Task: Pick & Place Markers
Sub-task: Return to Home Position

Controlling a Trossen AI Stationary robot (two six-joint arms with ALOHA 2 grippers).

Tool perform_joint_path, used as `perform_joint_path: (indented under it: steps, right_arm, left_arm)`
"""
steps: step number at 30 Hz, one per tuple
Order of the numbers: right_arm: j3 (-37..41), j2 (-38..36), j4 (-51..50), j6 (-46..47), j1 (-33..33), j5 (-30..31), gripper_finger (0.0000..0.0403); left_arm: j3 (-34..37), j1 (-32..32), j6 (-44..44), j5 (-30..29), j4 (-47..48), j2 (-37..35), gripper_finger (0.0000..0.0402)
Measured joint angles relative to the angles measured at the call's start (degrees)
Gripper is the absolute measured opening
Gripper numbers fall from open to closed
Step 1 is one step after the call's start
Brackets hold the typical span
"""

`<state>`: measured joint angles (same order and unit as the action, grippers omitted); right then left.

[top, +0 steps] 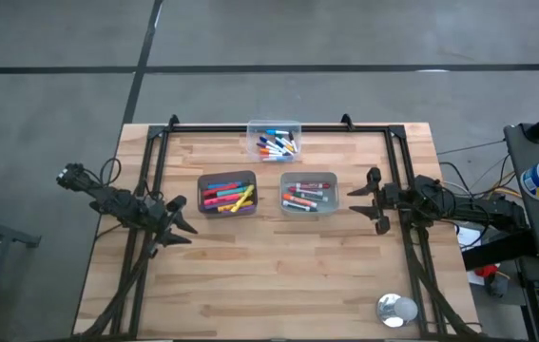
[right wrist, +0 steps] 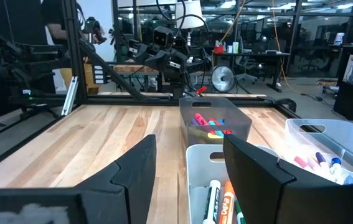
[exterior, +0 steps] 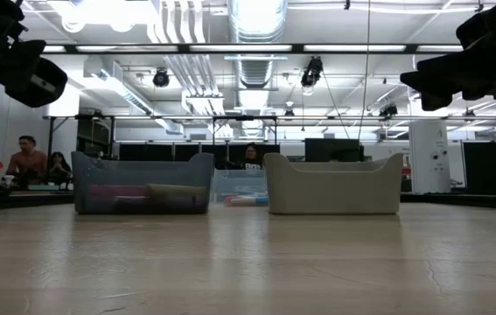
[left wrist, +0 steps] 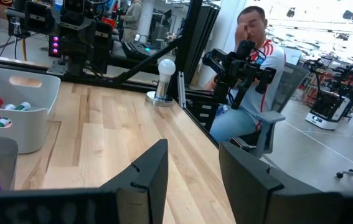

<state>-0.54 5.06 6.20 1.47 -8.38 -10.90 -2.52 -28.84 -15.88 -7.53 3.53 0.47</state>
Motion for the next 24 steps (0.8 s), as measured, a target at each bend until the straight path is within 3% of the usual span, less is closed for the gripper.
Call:
perform_joint_path:
  steps: [24]
  right_arm:
    - [0.0,0.0,0.0,0.0,0.0,0.0,0.018]
  left_arm:
    - [0.0,0.0,0.0,0.0,0.0,0.0,0.0138]
